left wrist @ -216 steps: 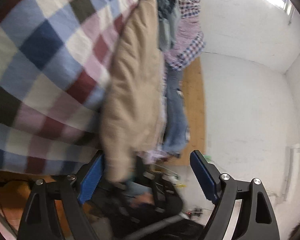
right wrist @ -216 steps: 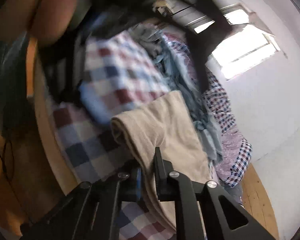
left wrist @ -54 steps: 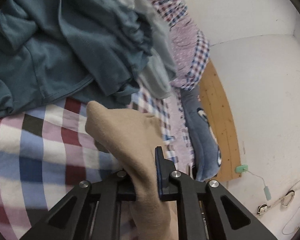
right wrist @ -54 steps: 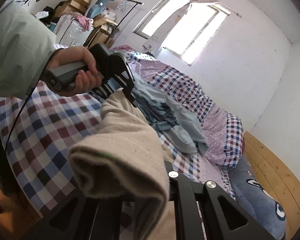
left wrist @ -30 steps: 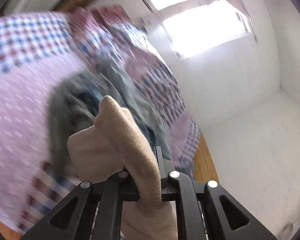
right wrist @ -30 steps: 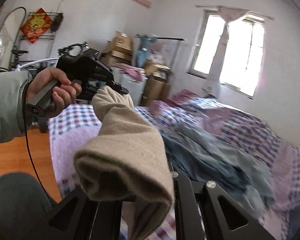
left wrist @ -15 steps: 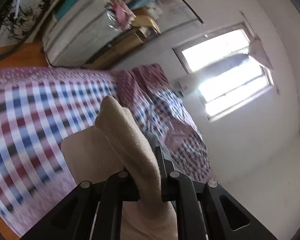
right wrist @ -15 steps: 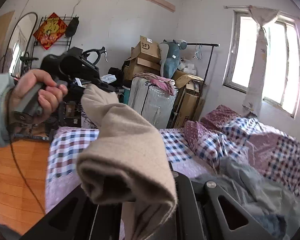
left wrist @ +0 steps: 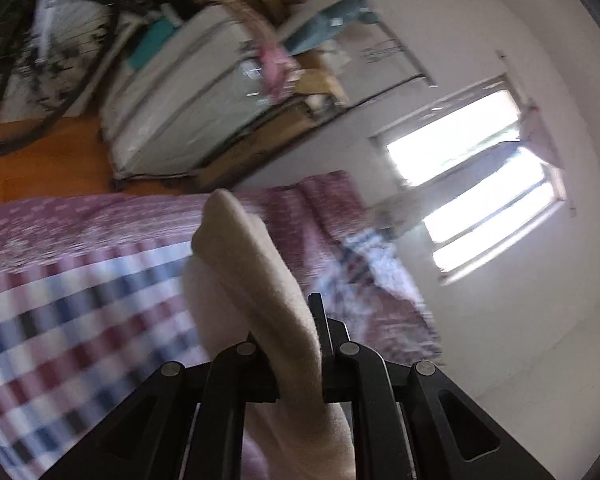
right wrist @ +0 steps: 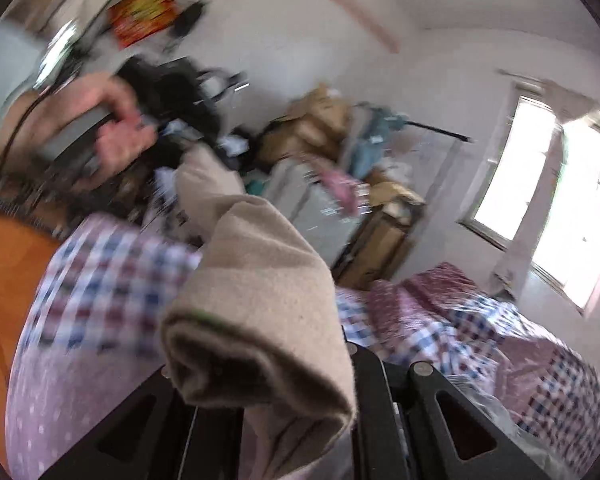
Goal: Fold clothes
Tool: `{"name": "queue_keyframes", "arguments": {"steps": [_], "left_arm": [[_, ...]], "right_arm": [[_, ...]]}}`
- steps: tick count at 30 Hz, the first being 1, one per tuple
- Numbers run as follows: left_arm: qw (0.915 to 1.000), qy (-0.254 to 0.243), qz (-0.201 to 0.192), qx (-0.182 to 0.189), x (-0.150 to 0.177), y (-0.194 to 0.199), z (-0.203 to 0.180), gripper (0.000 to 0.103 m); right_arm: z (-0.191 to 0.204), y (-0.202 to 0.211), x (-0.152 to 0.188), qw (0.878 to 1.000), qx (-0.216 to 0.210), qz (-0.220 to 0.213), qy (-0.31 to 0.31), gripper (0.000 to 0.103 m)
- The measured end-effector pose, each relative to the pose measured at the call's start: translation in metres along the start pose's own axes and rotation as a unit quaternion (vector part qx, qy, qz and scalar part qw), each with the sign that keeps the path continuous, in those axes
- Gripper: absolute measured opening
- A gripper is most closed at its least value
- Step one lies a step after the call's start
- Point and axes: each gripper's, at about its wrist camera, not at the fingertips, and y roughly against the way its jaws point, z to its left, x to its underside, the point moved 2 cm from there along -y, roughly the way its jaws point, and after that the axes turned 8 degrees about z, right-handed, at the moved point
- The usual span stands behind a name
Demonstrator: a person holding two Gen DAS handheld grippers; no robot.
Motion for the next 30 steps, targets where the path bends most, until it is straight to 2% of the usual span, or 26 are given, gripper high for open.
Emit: {"name": "queue_keyframes", "arguments": {"steps": [3, 6, 11, 14, 15, 16, 17, 18, 20, 21, 23, 24, 30], "left_arm": [[0.9993, 0.024, 0.002, -0.030, 0.016, 0.010, 0.056, 0.009], [0.9983, 0.038, -0.004, -0.043, 0.033, 0.025, 0.095, 0.009], [0.9949, 0.060, -0.001, -0.081, 0.056, 0.038, 0.148, 0.009], [0.9927, 0.068, 0.006, -0.100, 0.066, 0.042, 0.169, 0.009], [0.9919, 0.070, 0.009, -0.106, 0.069, 0.043, 0.174, 0.010], [0.9910, 0.073, 0.011, -0.112, 0.072, 0.044, 0.179, 0.012], [0.9899, 0.079, 0.009, -0.117, 0.074, 0.047, 0.184, 0.012], [0.9888, 0.084, 0.005, -0.123, 0.076, 0.052, 0.188, 0.014], [0.9855, 0.087, -0.011, -0.145, 0.080, 0.064, 0.193, 0.024], [0.9830, 0.086, -0.025, -0.160, 0.081, 0.072, 0.194, 0.027], [0.9785, 0.084, -0.050, -0.181, 0.084, 0.089, 0.193, 0.046], [0.9771, 0.084, -0.060, -0.186, 0.085, 0.097, 0.190, 0.050], [0.9783, 0.035, -0.110, -0.172, 0.104, 0.137, 0.137, 0.074]], "right_arm": [[0.050, -0.001, 0.016, 0.998, -0.027, -0.001, 0.055, 0.009], [0.099, 0.005, 0.031, 0.992, -0.053, -0.006, 0.116, 0.009], [0.140, 0.005, 0.048, 0.982, -0.089, 0.017, 0.163, 0.010], [0.155, 0.005, 0.058, 0.977, -0.116, 0.044, 0.176, 0.015], [0.159, 0.007, 0.062, 0.974, -0.132, 0.056, 0.178, 0.018], [0.162, 0.011, 0.064, 0.970, -0.148, 0.065, 0.180, 0.029], [0.165, 0.016, 0.067, 0.966, -0.163, 0.074, 0.184, 0.046], [0.166, 0.023, 0.070, 0.965, -0.168, 0.073, 0.189, 0.053], [0.167, 0.037, 0.075, 0.963, -0.170, 0.066, 0.198, 0.065], [0.165, 0.046, 0.076, 0.964, -0.168, 0.059, 0.198, 0.067], [0.157, 0.068, 0.077, 0.969, -0.160, 0.045, 0.185, 0.071], [0.152, 0.076, 0.077, 0.972, -0.155, 0.041, 0.174, 0.072], [0.098, 0.140, 0.078, 0.990, -0.111, 0.023, 0.081, 0.081]]}}
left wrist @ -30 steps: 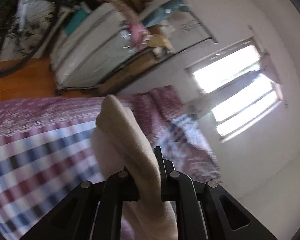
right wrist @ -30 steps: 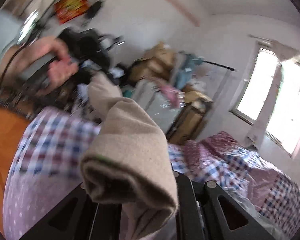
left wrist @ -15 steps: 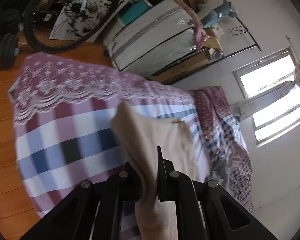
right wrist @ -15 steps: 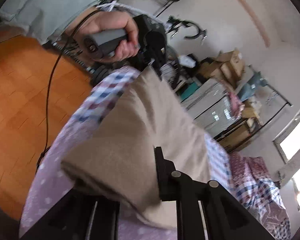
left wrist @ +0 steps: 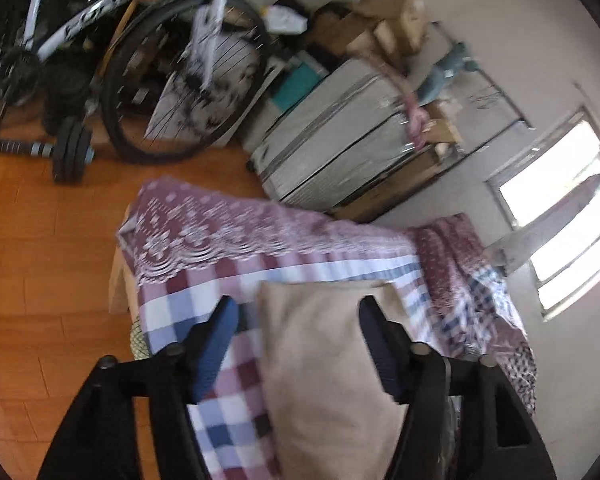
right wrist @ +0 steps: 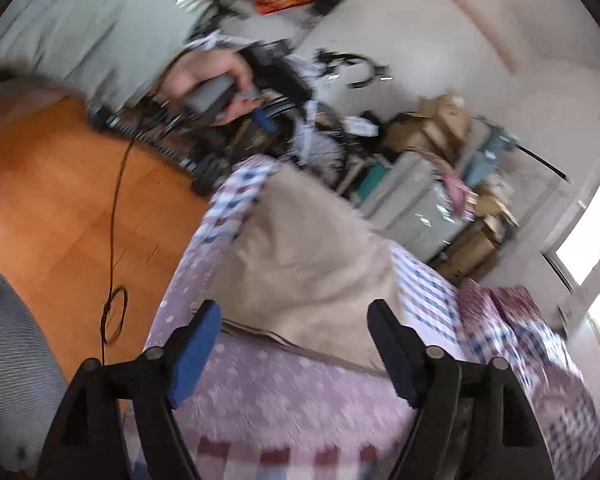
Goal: Fold clothes
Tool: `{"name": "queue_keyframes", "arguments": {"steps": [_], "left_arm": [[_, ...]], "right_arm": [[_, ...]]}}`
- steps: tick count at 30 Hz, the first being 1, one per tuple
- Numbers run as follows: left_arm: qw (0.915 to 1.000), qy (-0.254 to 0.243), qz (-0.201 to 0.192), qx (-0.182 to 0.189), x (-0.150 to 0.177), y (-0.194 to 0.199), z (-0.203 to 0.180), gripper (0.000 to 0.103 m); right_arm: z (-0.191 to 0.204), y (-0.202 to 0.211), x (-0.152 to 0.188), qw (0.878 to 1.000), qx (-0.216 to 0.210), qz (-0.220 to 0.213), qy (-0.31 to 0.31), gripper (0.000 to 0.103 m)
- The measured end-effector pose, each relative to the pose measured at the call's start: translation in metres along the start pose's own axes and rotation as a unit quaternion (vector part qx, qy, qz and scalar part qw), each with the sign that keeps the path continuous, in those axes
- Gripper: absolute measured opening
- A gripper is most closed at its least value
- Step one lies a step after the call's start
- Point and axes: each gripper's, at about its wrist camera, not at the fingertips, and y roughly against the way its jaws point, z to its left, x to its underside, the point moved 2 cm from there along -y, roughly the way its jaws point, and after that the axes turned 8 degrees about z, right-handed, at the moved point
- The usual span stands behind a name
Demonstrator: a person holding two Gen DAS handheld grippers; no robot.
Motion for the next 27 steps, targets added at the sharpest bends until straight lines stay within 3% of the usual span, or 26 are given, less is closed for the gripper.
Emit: {"name": "queue_keyframes", "arguments": {"steps": [2, 7, 13, 20, 27], "left_arm": [[0.9996, -0.022, -0.018, 0.007, 0.009, 0.018, -0.022, 0.082], [0.9958, -0.072, -0.034, 0.045, 0.037, 0.048, -0.092, 0.085], [0.9843, -0.145, -0.016, 0.099, 0.093, 0.065, -0.202, 0.086], [0.9524, -0.248, 0.033, 0.175, 0.207, 0.078, -0.329, 0.089], [0.9095, -0.329, 0.100, 0.234, 0.347, 0.077, -0.423, 0.095]], "right_arm": [[-0.017, 0.031, 0.008, 0.999, 0.016, -0.008, -0.038, 0.086], [-0.055, 0.105, 0.037, 0.990, 0.074, -0.023, -0.114, 0.092], [-0.112, 0.195, 0.094, 0.959, 0.150, -0.040, -0.238, 0.096], [-0.165, 0.287, 0.167, 0.901, 0.225, -0.077, -0.361, 0.102], [-0.198, 0.335, 0.226, 0.855, 0.243, -0.113, -0.443, 0.103]]}}
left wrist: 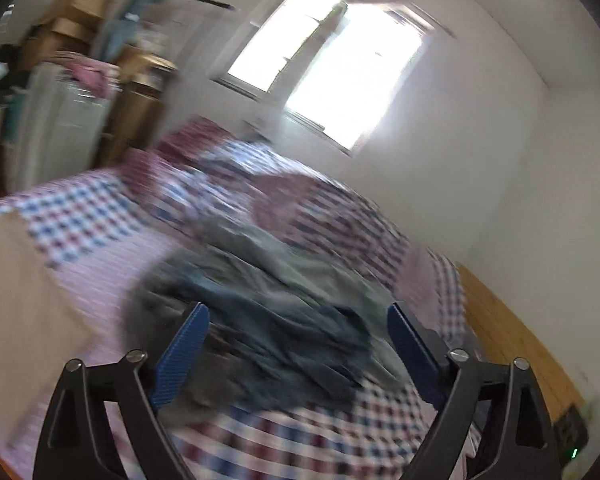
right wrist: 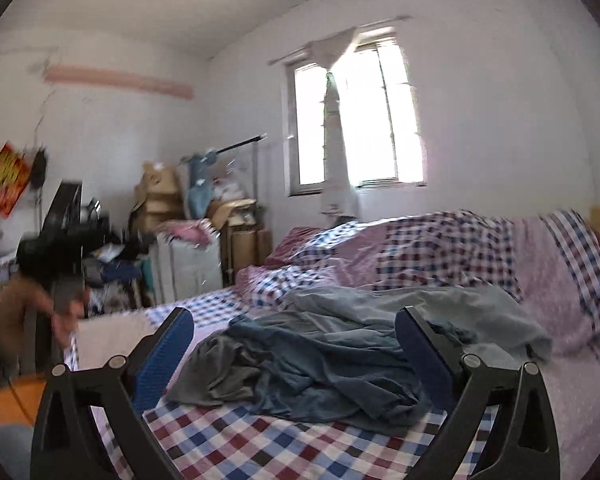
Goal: Fold clothes
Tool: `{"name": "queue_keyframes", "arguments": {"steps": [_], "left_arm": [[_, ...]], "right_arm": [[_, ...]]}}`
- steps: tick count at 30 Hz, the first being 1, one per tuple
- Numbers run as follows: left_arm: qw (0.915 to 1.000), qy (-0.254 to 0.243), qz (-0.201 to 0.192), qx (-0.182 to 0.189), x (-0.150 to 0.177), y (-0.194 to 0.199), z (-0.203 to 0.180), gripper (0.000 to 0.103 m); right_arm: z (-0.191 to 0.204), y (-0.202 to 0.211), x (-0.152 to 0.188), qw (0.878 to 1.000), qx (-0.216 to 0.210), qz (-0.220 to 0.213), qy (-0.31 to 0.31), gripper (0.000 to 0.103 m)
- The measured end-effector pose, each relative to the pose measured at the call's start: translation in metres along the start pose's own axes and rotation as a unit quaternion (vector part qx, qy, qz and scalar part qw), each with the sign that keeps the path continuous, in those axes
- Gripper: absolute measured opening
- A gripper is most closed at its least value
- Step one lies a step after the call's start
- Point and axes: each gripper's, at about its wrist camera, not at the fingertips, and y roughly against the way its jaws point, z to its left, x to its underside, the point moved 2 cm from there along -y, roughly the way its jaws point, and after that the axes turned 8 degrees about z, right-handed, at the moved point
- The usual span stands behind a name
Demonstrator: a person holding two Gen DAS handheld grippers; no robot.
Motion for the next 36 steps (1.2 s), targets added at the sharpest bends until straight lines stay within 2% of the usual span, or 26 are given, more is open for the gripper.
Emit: {"name": "queue_keyframes", "arguments": {"steps": [4, 7, 9, 14, 15, 17, 20, 24, 29, 32, 36], "left_arm": [[0.9980, -0.051, 0.035, 0.016, 0.039, -0.049, -0.055, 0.096], [0.9940, -0.085, 0.066, 0.018, 0.071, -0.089, -0.085, 0.100], [0.9906, -0.104, 0.087, 0.015, 0.092, -0.117, -0.099, 0.100], [0.9865, -0.114, 0.118, -0.001, 0.130, -0.172, -0.107, 0.100], [0.9858, -0.112, 0.125, -0.005, 0.137, -0.183, -0.106, 0.100], [0.9841, -0.113, 0.136, -0.013, 0.150, -0.204, -0.103, 0.100], [0.9799, -0.122, 0.154, -0.036, 0.170, -0.231, -0.099, 0.100], [0.9703, -0.129, 0.193, -0.066, 0.187, -0.259, -0.095, 0.100], [0.9560, -0.183, 0.213, -0.085, 0.206, -0.276, -0.100, 0.100], [0.9496, -0.191, 0.229, -0.096, 0.215, -0.284, -0.098, 0.100], [0.9460, -0.192, 0.237, -0.109, 0.219, -0.290, -0.096, 0.100]], "right_arm": [[-0.039, -0.006, 0.005, 0.999, 0.015, 0.001, -0.050, 0.103], [-0.075, -0.021, 0.017, 0.993, 0.052, 0.031, -0.105, 0.103], [-0.101, -0.032, 0.029, 0.985, 0.089, 0.059, -0.135, 0.103], [-0.150, -0.050, 0.077, 0.964, 0.141, 0.131, -0.186, 0.103], [-0.159, -0.054, 0.089, 0.958, 0.148, 0.143, -0.199, 0.103], [-0.172, -0.068, 0.114, 0.941, 0.173, 0.194, -0.214, 0.103], [-0.184, -0.084, 0.134, 0.925, 0.185, 0.248, -0.222, 0.103], [-0.195, -0.092, 0.149, 0.909, 0.210, 0.281, -0.223, 0.103], [-0.201, -0.097, 0.172, 0.892, 0.239, 0.322, -0.209, 0.103], [-0.203, -0.109, 0.181, 0.886, 0.238, 0.338, -0.209, 0.103], [-0.199, -0.120, 0.188, 0.884, 0.244, 0.355, -0.183, 0.103]]}}
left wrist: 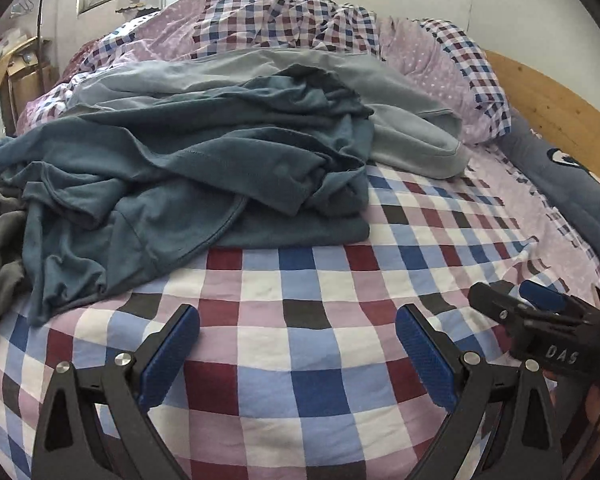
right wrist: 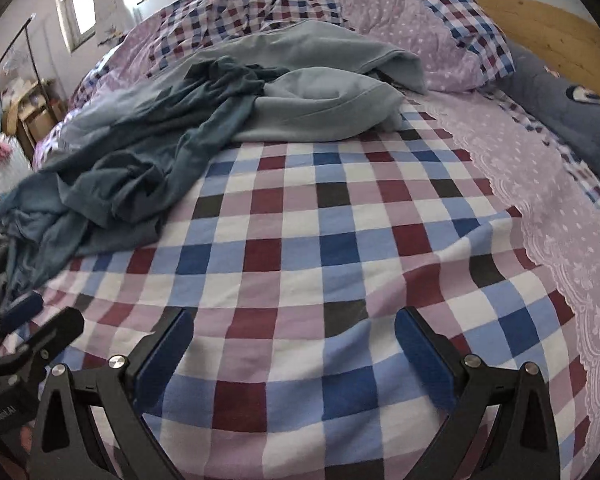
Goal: Fold clothes
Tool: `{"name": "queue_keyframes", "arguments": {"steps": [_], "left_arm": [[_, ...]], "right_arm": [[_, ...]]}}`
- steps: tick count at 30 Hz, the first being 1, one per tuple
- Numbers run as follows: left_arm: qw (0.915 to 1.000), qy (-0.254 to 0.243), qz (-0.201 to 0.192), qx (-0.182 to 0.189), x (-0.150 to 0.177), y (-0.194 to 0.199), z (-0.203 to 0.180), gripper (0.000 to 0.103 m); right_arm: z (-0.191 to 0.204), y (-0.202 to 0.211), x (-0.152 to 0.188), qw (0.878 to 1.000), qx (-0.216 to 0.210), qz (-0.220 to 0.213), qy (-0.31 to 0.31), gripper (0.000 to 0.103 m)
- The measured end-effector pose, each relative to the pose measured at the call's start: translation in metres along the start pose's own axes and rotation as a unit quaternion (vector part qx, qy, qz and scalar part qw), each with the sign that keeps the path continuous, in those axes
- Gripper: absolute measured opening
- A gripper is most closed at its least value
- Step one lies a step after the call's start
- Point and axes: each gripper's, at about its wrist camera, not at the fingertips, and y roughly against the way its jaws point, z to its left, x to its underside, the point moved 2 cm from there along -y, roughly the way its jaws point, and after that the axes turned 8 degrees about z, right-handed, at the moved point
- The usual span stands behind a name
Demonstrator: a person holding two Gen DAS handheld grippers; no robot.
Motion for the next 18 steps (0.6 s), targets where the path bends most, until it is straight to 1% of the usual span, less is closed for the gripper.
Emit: {"name": "queue_keyframes", "arguments": {"steps": [4, 9, 11, 18], "left_arm": [[0.9998, 0.006, 0.006, -0.018, 0.002, -0.006, 0.003, 0.100], [0.9990, -0.003, 0.012, -0.044, 0.003, -0.012, 0.001, 0.101], [0.9987, -0.005, 0.014, -0.048, 0.003, -0.014, 0.000, 0.102], [0.9984, -0.006, 0.019, -0.054, 0.005, -0.020, -0.001, 0.103]], "right_arm": [[0.006, -0.006, 0.001, 1.000, 0.015, 0.004, 0.011, 0.103], [0.009, -0.009, 0.003, 0.999, 0.031, 0.005, 0.019, 0.103], [0.010, -0.009, 0.003, 0.999, 0.034, 0.004, 0.020, 0.103], [0.010, -0.010, 0.004, 0.999, 0.038, 0.001, 0.021, 0.103]]}}
